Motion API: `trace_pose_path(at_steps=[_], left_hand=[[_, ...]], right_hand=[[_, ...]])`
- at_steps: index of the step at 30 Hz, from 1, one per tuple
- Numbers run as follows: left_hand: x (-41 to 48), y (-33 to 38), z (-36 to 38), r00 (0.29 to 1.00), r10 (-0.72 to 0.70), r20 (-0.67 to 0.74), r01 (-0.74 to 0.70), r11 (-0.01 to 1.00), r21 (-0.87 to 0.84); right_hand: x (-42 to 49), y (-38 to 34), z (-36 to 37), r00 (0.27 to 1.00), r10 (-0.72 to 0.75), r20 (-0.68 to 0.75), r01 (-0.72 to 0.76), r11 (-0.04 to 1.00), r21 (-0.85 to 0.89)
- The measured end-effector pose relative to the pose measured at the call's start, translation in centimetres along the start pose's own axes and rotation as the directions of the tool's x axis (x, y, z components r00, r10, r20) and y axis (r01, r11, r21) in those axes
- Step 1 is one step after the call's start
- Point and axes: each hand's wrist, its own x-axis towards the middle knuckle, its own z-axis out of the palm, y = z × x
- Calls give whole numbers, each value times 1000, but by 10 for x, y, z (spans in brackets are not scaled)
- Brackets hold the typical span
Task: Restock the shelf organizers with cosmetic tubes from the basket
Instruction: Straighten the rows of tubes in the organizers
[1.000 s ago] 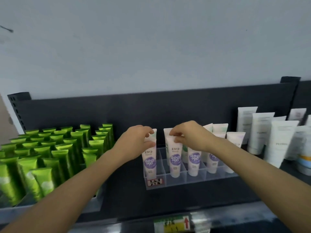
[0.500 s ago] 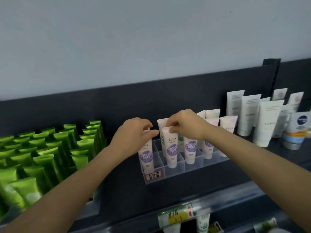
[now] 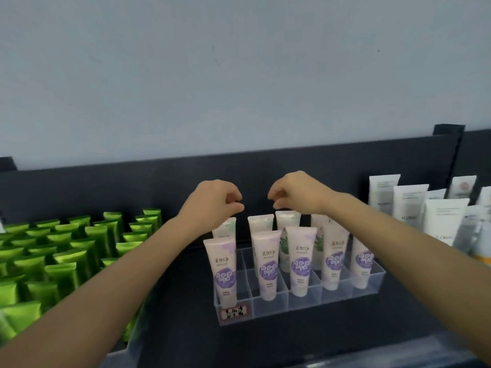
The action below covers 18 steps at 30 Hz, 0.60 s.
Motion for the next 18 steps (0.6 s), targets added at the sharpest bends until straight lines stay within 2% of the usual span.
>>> trace_pose_path(at_steps=[4, 9, 15, 18], left_hand=[[16, 20, 14, 994, 64, 85, -66, 997, 26], [45, 53, 35, 983, 89, 162, -96, 995, 35], [64, 73, 55, 960, 69, 273, -100, 990, 101], [66, 73, 63, 957, 64, 282, -98, 989, 108]], right_hand=[[-1, 34, -11, 994, 49, 100, -41, 996, -76], [-11, 71, -15, 988, 77, 133, -71, 996, -49], [-19, 88, -15, 991, 19, 134, -32, 995, 98], [-18, 92, -8, 982, 8, 191, -12, 1000, 21]])
